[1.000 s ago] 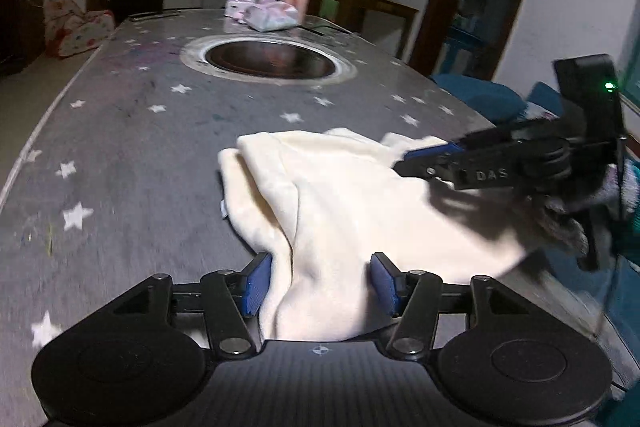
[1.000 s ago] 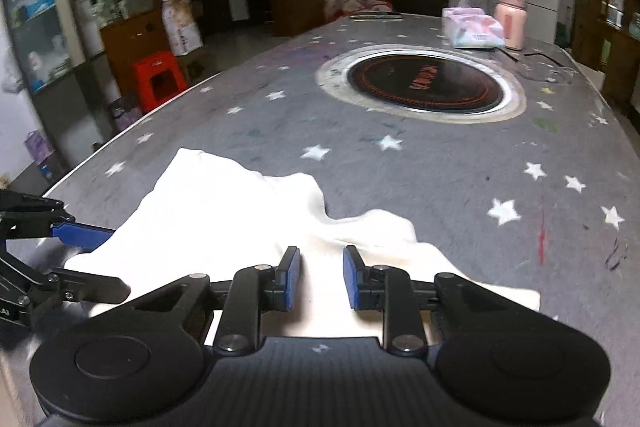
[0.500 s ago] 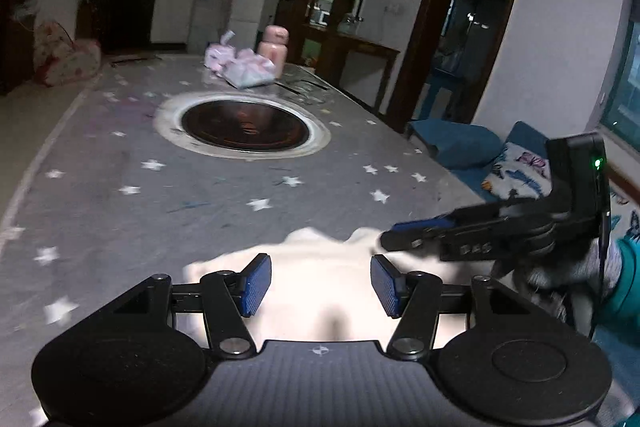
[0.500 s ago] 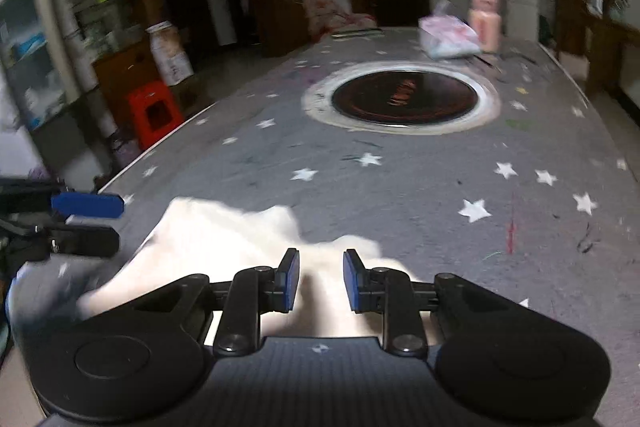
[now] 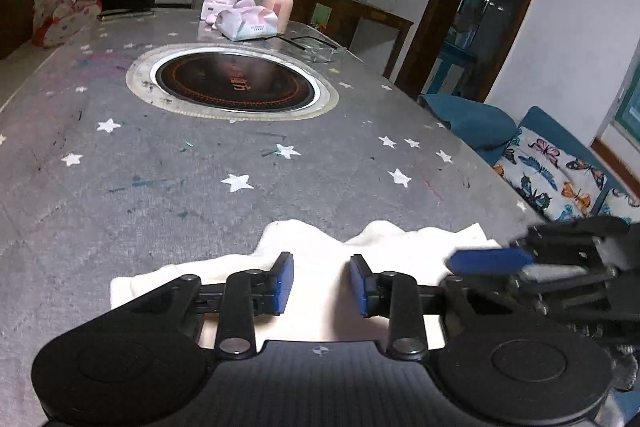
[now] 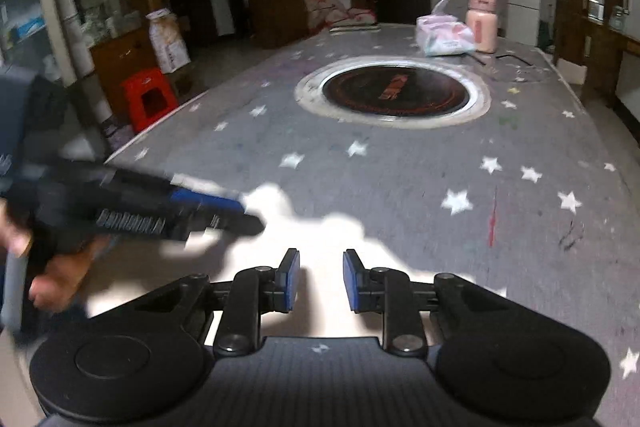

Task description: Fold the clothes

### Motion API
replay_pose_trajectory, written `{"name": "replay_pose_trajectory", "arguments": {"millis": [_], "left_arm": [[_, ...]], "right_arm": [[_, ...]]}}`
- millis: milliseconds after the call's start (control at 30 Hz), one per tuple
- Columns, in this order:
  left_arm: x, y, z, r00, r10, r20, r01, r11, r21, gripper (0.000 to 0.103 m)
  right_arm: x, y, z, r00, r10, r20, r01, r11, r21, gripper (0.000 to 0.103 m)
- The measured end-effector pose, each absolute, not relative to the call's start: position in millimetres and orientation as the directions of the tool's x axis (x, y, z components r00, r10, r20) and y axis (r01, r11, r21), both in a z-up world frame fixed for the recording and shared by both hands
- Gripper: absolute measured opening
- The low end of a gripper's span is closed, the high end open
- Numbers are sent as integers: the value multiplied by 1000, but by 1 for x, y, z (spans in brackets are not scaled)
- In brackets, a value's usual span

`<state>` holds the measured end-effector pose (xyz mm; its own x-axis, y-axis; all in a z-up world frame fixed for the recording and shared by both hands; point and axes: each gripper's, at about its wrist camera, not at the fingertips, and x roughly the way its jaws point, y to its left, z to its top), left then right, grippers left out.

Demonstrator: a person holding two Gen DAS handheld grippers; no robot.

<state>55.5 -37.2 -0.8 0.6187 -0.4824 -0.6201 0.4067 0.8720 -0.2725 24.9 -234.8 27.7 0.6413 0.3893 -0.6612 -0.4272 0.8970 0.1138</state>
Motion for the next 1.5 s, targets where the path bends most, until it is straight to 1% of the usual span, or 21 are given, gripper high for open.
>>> {"name": "replay_pose_trajectory", "arguments": {"millis": [67, 133, 200, 267, 300, 367, 433, 467, 600, 667, 833, 867, 933, 1000, 1033, 1067, 1100, 1133, 1200, 1400, 1500], "left_arm": [[53, -39, 0, 626, -475, -618, 402, 876, -266, 35], [53, -40, 0, 626, -481, -614, 401, 874, -275, 39], [53, -41, -1, 624, -492, -607, 407, 868, -285, 49], [51, -44, -1, 626, -499, -600, 420, 863, -280, 56], [49, -46, -2, 628, -497, -599, 428, 863, -269, 59], [47, -51, -2, 634, -487, -600, 439, 866, -240, 62], [45, -53, -2, 634, -488, -600, 446, 865, -232, 64], [44, -54, -2, 634, -488, -600, 449, 864, -228, 66], [40, -56, 2, 635, -492, -595, 457, 861, -223, 82], [32, -59, 7, 658, -465, -592, 449, 874, -187, 85], [-1, -51, 21, 675, -497, -546, 494, 853, -167, 85], [-10, -48, 22, 673, -506, -539, 505, 847, -166, 83], [-28, -42, 24, 670, -525, -525, 526, 835, -163, 76], [-46, -36, 26, 665, -543, -513, 546, 822, -162, 64], [-51, -32, 22, 652, -549, -523, 543, 820, -184, 60], [-56, -27, 18, 640, -553, -533, 538, 818, -203, 52], [-59, -24, 14, 639, -544, -544, 528, 824, -205, 47], [-62, -21, 9, 637, -535, -555, 517, 831, -206, 46], [-68, -15, 1, 635, -517, -575, 497, 842, -208, 42], [-78, 2, 0, 673, -490, -554, 469, 862, -192, 44], [-77, 11, 1, 671, -484, -562, 438, 870, -228, 44]], "right_arm": [[20, -243, 19, 644, 371, -669, -409, 906, 109, 23], [17, -253, 19, 659, 370, -655, -377, 916, 138, 23], [15, -262, 22, 680, 373, -631, -346, 922, 173, 25], [14, -268, 25, 697, 365, -617, -333, 927, 172, 25], [17, -270, 22, 693, 359, -625, -327, 929, 171, 25], [23, -275, 14, 685, 346, -641, -319, 934, 163, 22], [25, -284, 14, 686, 368, -628, -318, 928, 196, 20], [24, -288, 18, 691, 363, -625, -308, 930, 200, 21], [9, -293, 33, 725, 318, -611, -310, 943, 123, 21], [-6, -289, 39, 729, 308, -611, -345, 937, 61, 21], [-47, -269, 46, 721, 342, -602, -453, 891, -36, 21], [-53, -266, 45, 718, 351, -602, -467, 883, -42, 21], [-62, -262, 43, 702, 378, -604, -490, 871, -24, 21], [-71, -259, 39, 686, 400, -608, -509, 861, -8, 21], [-72, -259, 34, 679, 395, -619, -508, 861, -7, 21], [-72, -260, 29, 674, 386, -630, -502, 865, -7, 21], [-73, -261, 25, 671, 381, -636, -496, 868, -3, 21], [-74, -264, 24, 673, 386, -631, -491, 871, 9, 21], [-75, -269, 21, 676, 393, -624, -483, 875, 28, 21], [-74, -269, 25, 675, 372, -637, -479, 878, 4, 24], [-73, -270, 27, 675, 361, -643, -478, 879, -8, 24]]}}
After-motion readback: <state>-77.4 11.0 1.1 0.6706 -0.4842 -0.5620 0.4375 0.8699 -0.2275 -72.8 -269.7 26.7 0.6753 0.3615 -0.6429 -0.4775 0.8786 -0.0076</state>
